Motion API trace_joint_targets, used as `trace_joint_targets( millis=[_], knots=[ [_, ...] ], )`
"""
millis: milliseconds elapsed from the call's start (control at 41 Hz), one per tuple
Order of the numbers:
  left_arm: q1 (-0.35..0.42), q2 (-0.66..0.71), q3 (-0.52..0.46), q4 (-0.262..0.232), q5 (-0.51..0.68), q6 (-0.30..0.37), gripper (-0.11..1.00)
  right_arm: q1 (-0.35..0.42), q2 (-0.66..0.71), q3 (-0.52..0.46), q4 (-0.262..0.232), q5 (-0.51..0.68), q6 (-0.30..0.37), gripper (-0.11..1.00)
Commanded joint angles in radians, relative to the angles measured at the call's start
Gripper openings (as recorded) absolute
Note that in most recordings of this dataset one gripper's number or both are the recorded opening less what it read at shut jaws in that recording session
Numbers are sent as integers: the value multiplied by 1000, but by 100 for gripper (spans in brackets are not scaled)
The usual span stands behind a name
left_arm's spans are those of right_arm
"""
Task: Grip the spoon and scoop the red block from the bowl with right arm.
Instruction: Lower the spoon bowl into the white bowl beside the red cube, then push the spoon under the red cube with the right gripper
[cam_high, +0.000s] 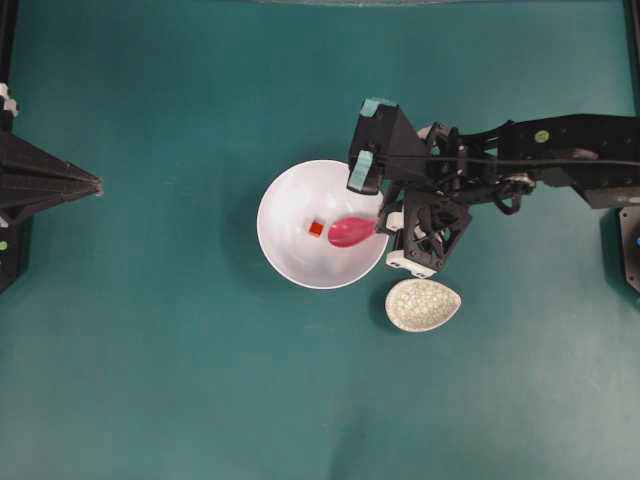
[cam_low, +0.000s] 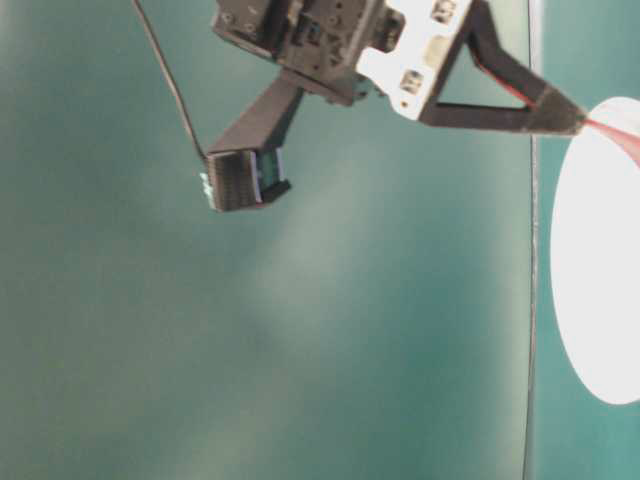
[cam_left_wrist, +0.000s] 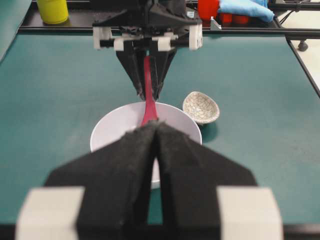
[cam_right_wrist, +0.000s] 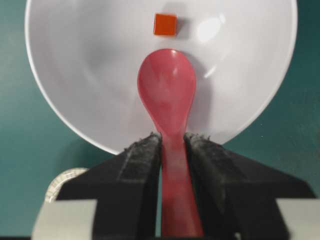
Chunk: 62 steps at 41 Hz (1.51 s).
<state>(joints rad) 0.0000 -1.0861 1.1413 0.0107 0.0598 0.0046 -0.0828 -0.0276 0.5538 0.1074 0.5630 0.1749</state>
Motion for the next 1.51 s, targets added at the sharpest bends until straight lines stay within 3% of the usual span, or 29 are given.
trace_joint_targets(
  millis=[0,683,1487],
  knots=[
    [0,11,-15,3,-5,3,0,-3,-5,-28,-2,-18,3,25],
    [0,11,-15,3,-6,3,0,-5,74,-100,-3,-115,3,25],
    [-2,11,-15,3,-5,3,0,-35,64,-141,-3,-164,3,25]
  ],
)
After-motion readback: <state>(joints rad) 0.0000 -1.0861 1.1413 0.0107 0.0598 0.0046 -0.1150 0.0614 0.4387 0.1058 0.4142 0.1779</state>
